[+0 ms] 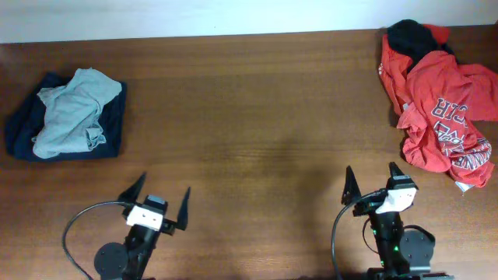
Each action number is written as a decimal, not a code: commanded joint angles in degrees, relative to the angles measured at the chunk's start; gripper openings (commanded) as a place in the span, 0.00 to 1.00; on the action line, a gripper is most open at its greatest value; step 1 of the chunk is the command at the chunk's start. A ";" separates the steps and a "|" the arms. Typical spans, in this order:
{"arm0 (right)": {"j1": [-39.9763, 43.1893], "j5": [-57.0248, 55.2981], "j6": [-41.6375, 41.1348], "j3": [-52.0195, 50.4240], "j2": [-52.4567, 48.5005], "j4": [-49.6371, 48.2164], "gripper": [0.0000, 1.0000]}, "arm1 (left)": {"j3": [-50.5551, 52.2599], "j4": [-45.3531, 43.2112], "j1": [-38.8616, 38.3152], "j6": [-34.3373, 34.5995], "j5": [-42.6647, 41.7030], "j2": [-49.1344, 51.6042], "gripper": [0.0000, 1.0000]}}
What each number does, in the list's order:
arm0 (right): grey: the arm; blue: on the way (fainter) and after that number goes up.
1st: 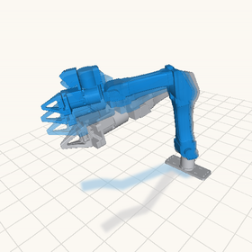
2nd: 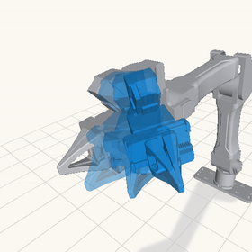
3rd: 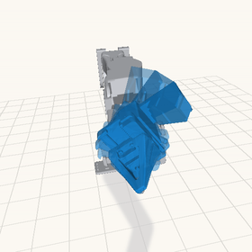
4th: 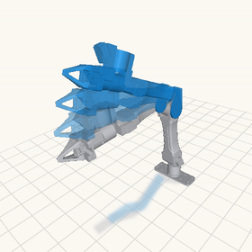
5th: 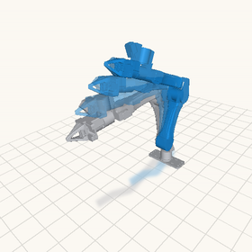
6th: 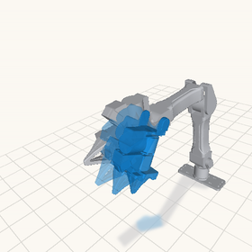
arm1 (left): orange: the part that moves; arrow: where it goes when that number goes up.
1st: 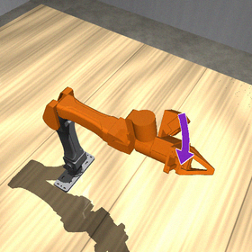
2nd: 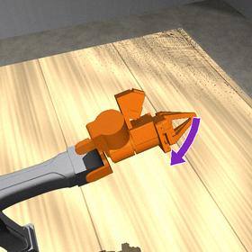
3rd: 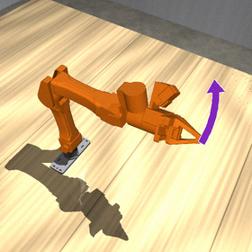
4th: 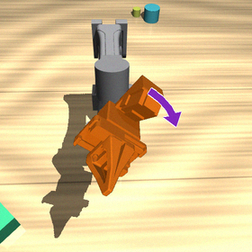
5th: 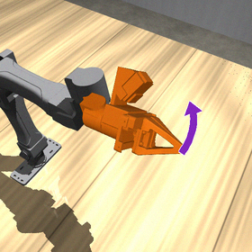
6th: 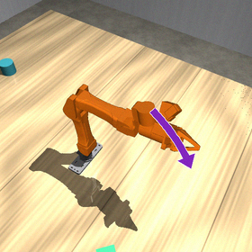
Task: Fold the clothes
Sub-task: 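Move the right gripper to the red t-shirt pile and grasp it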
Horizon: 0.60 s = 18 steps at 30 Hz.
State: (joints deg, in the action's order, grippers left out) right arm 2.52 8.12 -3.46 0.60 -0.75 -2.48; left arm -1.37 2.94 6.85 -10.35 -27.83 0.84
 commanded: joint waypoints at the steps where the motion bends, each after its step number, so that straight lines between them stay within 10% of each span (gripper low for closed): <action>1: -0.26 4.81 -3.08 0.42 0.35 -3.39 0.99 | 0.44 -1.29 -0.22 1.09 -9.53 0.76 0.99; 18: -0.24 11.63 -2.80 41.27 -38.12 11.21 0.98 | -29.40 -1.79 -0.22 4.76 -11.91 38.16 0.99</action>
State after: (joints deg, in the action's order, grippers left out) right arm 2.52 17.47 -5.89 34.24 -32.82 6.24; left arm -23.70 -0.58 6.85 -6.17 -37.08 31.68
